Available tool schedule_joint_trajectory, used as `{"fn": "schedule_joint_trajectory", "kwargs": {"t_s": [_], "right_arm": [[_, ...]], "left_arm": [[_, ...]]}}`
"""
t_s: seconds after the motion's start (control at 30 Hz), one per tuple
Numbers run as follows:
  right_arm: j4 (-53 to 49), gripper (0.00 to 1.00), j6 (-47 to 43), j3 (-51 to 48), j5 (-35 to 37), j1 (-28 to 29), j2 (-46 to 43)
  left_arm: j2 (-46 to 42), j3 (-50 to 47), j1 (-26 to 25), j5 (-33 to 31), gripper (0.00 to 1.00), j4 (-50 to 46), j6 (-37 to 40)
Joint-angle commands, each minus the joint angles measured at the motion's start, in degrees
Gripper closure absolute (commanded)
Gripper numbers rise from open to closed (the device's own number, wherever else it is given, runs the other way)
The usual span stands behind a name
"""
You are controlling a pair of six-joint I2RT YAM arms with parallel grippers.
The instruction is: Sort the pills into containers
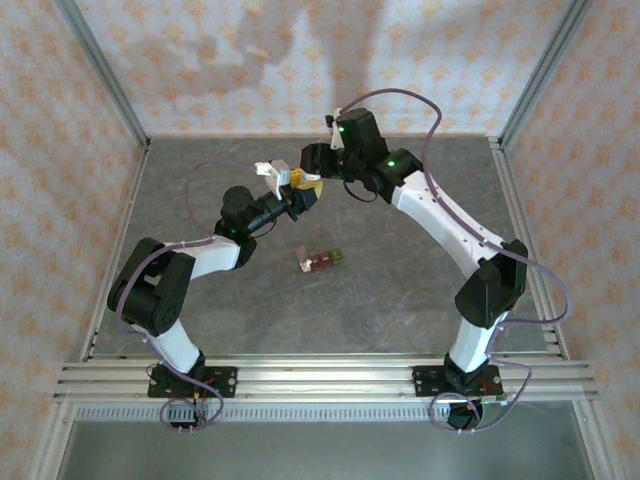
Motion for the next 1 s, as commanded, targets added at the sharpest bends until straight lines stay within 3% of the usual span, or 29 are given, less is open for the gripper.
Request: {"fn": "schedule_joint_trajectory", "kwargs": {"t_s": [0.0,0.1,0.2,0.33,0.57,0.77,0.83,0.97], "right_arm": [[0.29,0.56,1.50,-0.73,2.81,2.02,-0.24],[1.29,0.62,5.87,-2.65,8.17,3.67,-1.06],[0.70,0.63,12.94,-3.81,15.27,5.78,-1.48],[1.21,0.63,19.51,-3.98,19.56,9.42,-0.78],[0.48,0.55,19.90,-0.77,18.94,10.13,-0.29],[1.45,0.29,14.85,-2.80,16.75,6.51,-7.09],[3.30,0.23,12.53,-4.79,13.47,4.95,-9.31],[2.80,0.21,8.53,-5.68,4.47,1.33,-9.96]], "left_arm": [[-1.30,0.67,0.20,1.05,1.00,3.65,-0.88],[-1.50,0.63,0.19,1.00,1.00,3.76,-0.98],[-1.52,0.53,0.20,0.78,1.00,3.71,-0.93],[-1.35,0.35,0.19,0.70,1.00,3.84,-1.15],[-2.42,-0.59,0.19,0.77,1.00,3.28,-0.38],[-2.68,-0.78,0.28,1.63,1.00,3.24,-0.53],[-2.75,-0.78,0.28,2.10,1.00,3.24,-0.53],[-2.80,-0.70,0.28,2.70,1.00,3.36,-0.97]]}}
